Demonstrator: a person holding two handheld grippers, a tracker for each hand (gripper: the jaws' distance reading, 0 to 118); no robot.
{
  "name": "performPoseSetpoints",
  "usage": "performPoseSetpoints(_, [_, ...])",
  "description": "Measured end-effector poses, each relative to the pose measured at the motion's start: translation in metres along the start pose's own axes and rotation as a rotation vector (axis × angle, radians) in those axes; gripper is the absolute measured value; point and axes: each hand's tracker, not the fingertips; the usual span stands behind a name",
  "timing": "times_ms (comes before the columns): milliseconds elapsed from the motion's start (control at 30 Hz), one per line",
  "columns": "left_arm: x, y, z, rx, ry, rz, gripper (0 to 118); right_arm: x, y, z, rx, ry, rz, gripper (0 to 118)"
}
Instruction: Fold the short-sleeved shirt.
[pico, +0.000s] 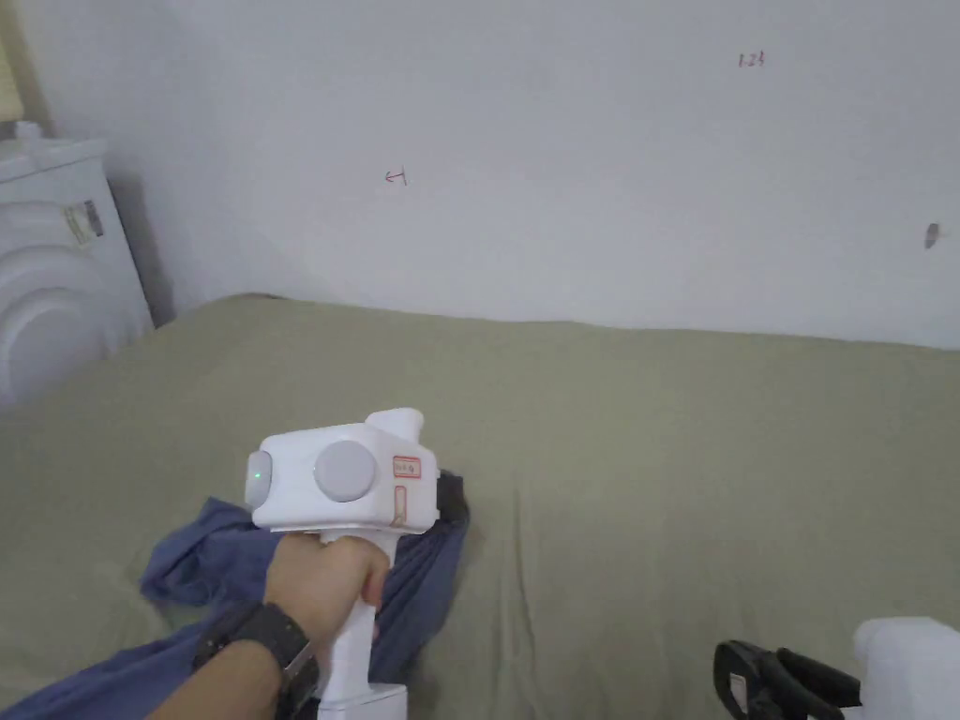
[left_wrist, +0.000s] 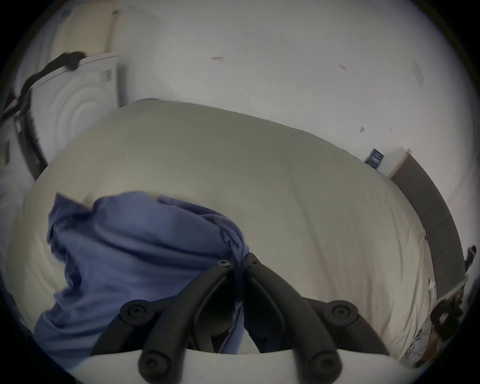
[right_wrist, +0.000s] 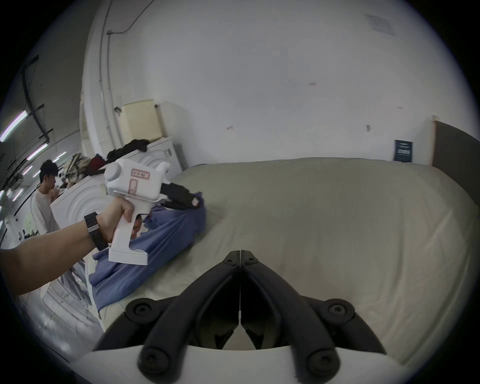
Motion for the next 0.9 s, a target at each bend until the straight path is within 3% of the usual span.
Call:
performPoseSetpoints(133, [0.125,0.009,-0.046,-0.04,-0.09,-0.179,0,0.036,-0.002,0.04,0.015,-0.085,-0.063,0])
performPoseSetpoints(333, [0.298,-0.003,-0.097,-0.085,-0.314,-0.282,0,0.088,-0.013,0.091,-0.001,-0.319,-0.101,0])
performPoseSetpoints(467, [0.388,-0.035,-0.118,-0.149,-0.412,-0.34,0,0.118,-0.022,0.115,-0.003,-0.39,-0.166,0])
performPoseSetpoints(567, [0.424,-0.069,-0.128,-0.209,-0.418,-0.356,0,0.129,-0.028,0.124,-0.029,-0.473,-0.148,0])
performPoseSetpoints(700, [0.434,-0.103,-0.134,-0.268,-0.433,-0.345,0,0.139,-0.033,0.136,-0.025,-0.525,-0.199,0])
performPoseSetpoints(800, [0.431,-0.119,-0.128,-0.257,-0.416,-0.423,1,0.142,-0.032,0.142,-0.028,-0.517,-0.207,0])
performPoseSetpoints(867, [0.427,-0.12,-0.116,-0.228,-0.416,-0.433,5,0.139,-0.029,0.145,-0.024,-0.535,-0.202,0])
performPoseSetpoints(900, [0.425,-0.118,-0.108,-0.189,-0.408,-0.456,12,0.138,-0.028,0.148,-0.018,-0.536,-0.198,0])
